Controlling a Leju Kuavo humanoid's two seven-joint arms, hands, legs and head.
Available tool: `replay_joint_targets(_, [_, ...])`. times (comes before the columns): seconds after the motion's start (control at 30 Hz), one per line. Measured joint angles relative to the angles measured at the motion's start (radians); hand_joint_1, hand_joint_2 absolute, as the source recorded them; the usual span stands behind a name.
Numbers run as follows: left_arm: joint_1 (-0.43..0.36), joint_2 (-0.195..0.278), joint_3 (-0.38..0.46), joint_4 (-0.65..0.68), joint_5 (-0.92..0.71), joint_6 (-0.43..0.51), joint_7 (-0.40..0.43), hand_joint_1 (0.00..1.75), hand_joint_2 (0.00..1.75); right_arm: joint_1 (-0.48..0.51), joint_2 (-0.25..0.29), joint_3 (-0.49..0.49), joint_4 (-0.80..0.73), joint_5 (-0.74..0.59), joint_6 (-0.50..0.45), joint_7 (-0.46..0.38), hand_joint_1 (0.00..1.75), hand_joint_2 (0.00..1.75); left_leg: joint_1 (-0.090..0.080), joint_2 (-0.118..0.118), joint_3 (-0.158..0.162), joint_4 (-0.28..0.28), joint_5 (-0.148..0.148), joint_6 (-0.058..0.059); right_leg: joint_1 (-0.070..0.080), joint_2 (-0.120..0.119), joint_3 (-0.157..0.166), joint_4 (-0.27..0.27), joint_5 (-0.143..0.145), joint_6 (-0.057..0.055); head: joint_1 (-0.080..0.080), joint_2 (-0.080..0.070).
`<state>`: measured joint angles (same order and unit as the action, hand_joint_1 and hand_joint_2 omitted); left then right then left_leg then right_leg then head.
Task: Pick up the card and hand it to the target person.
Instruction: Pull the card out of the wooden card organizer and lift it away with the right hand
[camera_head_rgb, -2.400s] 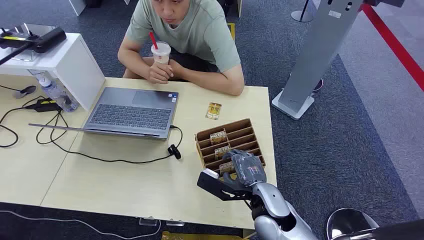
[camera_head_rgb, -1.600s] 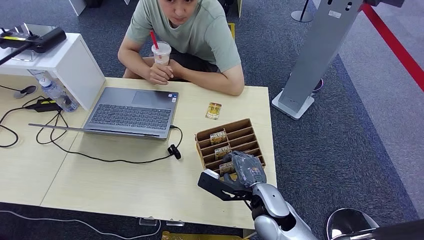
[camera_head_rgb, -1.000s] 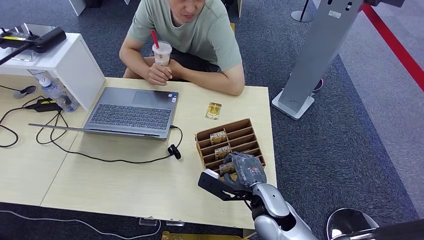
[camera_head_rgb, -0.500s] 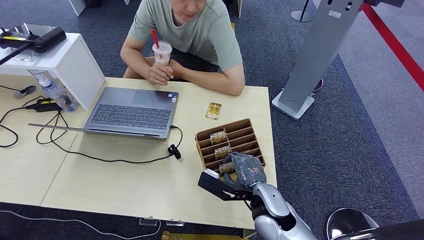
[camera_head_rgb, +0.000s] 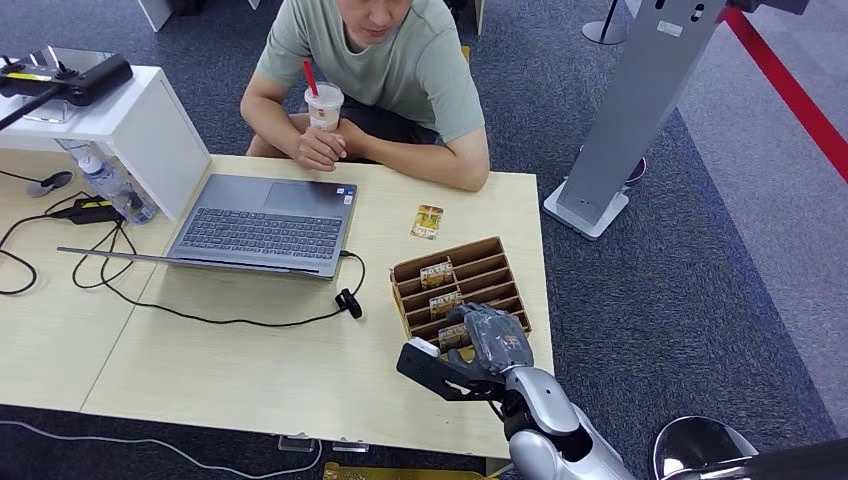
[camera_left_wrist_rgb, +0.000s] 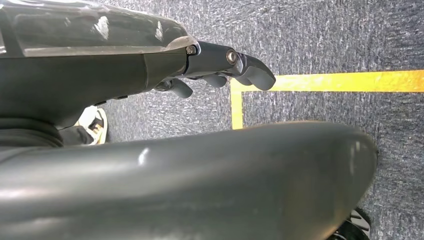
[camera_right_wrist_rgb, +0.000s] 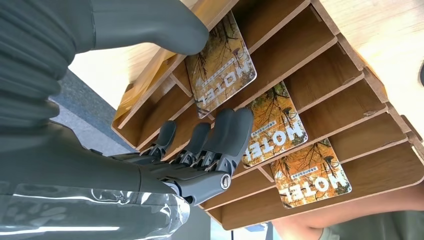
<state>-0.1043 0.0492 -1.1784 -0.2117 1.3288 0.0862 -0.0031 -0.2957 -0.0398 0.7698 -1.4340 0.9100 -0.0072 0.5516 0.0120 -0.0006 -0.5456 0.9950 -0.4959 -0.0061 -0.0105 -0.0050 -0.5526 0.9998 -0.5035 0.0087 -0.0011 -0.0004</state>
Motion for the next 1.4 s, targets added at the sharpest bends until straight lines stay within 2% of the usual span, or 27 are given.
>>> replay_joint_targets(0.27, [0.000, 0.000, 0.000, 0.000, -0.003, -0.002, 0.000, 0.00, 0.00, 0.002, -0.001, 0.000, 0.000, -0.002, 0.000, 0.002, 0.80, 1.75, 0.000, 0.000, 0.000, 0.000, 0.000, 0.000, 0.000, 0.000, 0.000, 0.000, 0.000, 0.000, 0.000, 0.000])
replay_joint_targets(0.83, [0.000, 0.000, 0.000, 0.000, -0.004, -0.002, 0.000, 0.00, 0.00, 0.010, -0.004, 0.000, 0.010, -0.002, 0.004, 0.004, 0.78, 1.75, 0.000, 0.000, 0.000, 0.000, 0.000, 0.000, 0.000, 0.000, 0.000, 0.000, 0.000, 0.000, 0.000, 0.000])
replay_joint_targets(1.07, [0.000, 0.000, 0.000, 0.000, -0.003, -0.002, 0.000, 0.00, 0.00, 0.010, -0.004, 0.000, 0.014, -0.002, 0.005, 0.004, 0.83, 1.75, 0.000, 0.000, 0.000, 0.000, 0.000, 0.000, 0.000, 0.000, 0.000, 0.000, 0.000, 0.000, 0.000, 0.000])
replay_joint_targets(1.17, [0.000, 0.000, 0.000, 0.000, -0.003, -0.002, 0.000, 0.00, 0.00, 0.010, -0.004, 0.000, 0.015, -0.002, 0.005, 0.004, 0.90, 1.75, 0.000, 0.000, 0.000, 0.000, 0.000, 0.000, 0.000, 0.000, 0.000, 0.000, 0.000, 0.000, 0.000, 0.000])
replay_joint_targets(1.3, [0.000, 0.000, 0.000, 0.000, -0.003, -0.002, 0.000, 0.00, 0.00, 0.010, -0.004, 0.000, 0.016, -0.002, 0.004, 0.004, 1.19, 1.75, 0.000, 0.000, 0.000, 0.000, 0.000, 0.000, 0.000, 0.000, 0.000, 0.000, 0.000, 0.000, 0.000, 0.000])
replay_joint_targets(1.4, [0.000, 0.000, 0.000, 0.000, -0.003, -0.002, 0.000, 0.00, 0.00, 0.009, -0.004, -0.001, 0.016, -0.002, 0.002, 0.004, 1.23, 1.75, 0.000, 0.000, 0.000, 0.000, 0.000, 0.000, 0.000, 0.000, 0.000, 0.000, 0.000, 0.000, 0.000, 0.000])
